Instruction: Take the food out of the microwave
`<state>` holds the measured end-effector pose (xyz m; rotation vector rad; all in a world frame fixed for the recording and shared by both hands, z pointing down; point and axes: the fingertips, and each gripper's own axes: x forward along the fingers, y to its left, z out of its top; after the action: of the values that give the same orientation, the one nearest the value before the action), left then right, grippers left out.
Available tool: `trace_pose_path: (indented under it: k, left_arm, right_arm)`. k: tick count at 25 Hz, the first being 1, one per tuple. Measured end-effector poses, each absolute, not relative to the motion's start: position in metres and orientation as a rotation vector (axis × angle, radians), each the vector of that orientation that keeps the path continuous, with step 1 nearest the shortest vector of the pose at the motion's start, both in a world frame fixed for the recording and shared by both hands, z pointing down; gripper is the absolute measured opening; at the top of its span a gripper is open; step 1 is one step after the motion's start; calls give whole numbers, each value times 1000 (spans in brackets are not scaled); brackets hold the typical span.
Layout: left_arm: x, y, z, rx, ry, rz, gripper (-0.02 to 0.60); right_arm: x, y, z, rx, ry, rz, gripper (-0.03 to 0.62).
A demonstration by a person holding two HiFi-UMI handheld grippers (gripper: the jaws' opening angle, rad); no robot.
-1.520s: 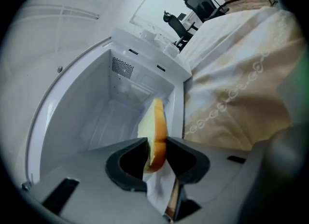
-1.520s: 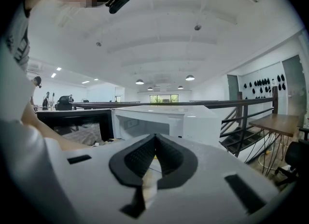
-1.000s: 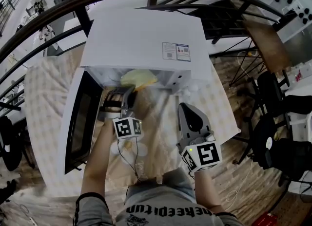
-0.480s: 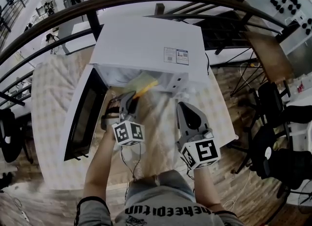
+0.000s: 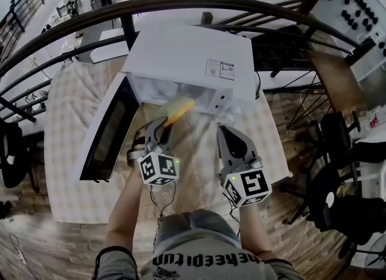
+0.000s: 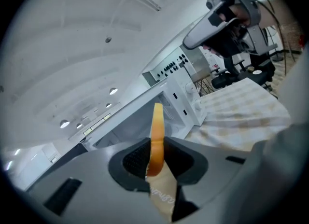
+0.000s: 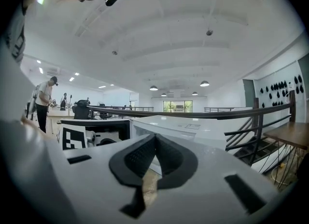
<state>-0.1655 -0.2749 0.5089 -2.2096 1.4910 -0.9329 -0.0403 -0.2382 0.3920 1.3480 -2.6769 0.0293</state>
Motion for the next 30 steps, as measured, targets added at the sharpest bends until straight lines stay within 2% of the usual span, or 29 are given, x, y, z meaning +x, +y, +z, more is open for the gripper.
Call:
trace_pose_path:
  k: [30]
  left_arm:
    - [-165,-179,425,-2310,1950,-467,80]
  right_arm:
    - [-21,-201,365,1218,-2799,-21,5]
